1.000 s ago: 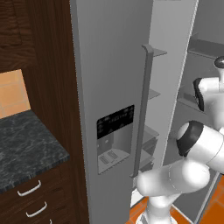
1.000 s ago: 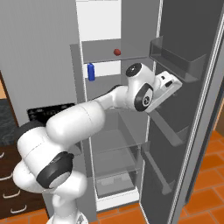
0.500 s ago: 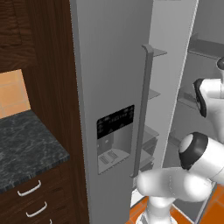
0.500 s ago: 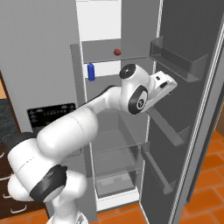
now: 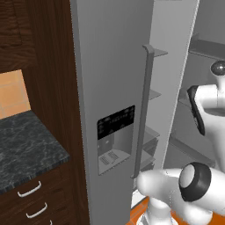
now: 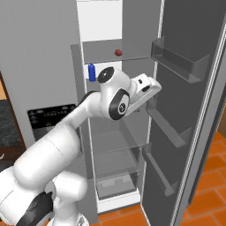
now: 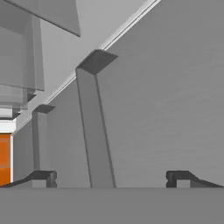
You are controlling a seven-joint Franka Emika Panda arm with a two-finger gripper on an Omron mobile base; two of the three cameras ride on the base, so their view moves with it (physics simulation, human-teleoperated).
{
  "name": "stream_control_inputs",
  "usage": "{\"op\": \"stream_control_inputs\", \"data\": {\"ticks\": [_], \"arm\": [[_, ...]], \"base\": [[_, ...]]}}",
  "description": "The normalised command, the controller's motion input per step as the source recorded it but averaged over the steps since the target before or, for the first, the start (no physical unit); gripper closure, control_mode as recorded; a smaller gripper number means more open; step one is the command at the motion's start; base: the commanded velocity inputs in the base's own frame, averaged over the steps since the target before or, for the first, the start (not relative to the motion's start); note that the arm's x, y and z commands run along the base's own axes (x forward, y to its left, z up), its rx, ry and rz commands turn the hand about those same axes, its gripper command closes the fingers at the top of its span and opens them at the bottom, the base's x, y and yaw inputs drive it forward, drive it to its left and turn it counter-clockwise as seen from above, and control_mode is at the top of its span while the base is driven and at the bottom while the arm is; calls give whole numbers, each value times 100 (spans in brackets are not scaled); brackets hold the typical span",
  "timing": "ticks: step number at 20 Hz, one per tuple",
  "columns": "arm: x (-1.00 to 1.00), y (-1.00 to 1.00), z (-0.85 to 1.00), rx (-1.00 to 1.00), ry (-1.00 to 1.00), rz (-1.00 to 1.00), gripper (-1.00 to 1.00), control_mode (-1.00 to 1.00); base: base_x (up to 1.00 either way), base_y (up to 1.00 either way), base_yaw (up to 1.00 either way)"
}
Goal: Take the strawberry from the fridge and place it on top of the pancake, located on the dining counter.
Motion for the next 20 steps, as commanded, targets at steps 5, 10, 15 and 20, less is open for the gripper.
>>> {"op": "stream_control_inputs", "data": {"ticks": [5, 10, 15, 20], "arm": [[-58, 76, 0, 11, -6, 0, -100, -100], [-62, 84, -3, 11, -13, -1, -100, -100], [-67, 67, -5, 19, -16, -5, -100, -100], [-86, 23, 0, 37, -10, -19, -100, -100]], "base": [[0, 0, 0], [0, 0, 0], [0, 0, 0], [0, 0, 0]]}}
